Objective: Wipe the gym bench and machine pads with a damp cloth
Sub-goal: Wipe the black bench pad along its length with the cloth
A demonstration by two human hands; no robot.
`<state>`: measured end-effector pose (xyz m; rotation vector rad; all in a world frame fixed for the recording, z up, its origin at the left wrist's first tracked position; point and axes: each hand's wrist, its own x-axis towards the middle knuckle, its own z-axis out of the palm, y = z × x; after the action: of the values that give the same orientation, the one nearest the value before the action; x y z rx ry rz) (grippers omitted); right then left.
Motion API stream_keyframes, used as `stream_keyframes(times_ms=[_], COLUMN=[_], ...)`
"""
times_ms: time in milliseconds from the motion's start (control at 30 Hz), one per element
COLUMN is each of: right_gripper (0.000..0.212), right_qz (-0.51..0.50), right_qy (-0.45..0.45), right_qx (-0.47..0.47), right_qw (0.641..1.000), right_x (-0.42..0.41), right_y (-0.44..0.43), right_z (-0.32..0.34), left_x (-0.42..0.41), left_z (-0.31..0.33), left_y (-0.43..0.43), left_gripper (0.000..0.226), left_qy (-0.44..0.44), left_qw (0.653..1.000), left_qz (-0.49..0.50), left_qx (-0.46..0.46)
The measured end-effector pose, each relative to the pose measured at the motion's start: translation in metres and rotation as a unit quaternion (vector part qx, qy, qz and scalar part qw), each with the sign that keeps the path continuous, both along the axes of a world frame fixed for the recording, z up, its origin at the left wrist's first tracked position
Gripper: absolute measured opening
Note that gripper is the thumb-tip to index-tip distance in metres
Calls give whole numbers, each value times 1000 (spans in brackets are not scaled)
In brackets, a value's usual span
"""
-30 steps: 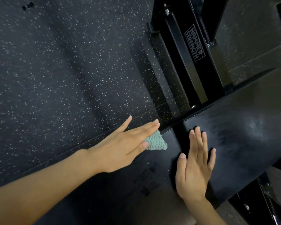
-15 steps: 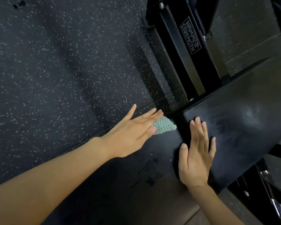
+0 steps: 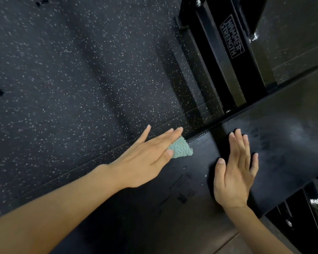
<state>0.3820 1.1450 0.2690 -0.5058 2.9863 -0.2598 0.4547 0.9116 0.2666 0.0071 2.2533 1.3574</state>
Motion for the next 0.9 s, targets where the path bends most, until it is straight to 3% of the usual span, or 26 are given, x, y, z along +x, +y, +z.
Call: stream_keyframes(times_ms=[333,500,900], right_gripper=[65,66,63], right_qz=[7,7,9], right_qy=[-3,-10,-39], right_qx=[6,8,15], right_qw=[1000,1000,999], right_x=[-1,-1,1], right_y=[3,3,2], right_z=[-1,0,4], left_x=[-38,-14,49], left_z=[-7,-6,-3], left_y=[23,6,-26], left_gripper=[53,50,50], left_qy=[12,-11,-34], left_qw=[999,995,995], left_qz=[39,44,45], left_qx=[25,94,84])
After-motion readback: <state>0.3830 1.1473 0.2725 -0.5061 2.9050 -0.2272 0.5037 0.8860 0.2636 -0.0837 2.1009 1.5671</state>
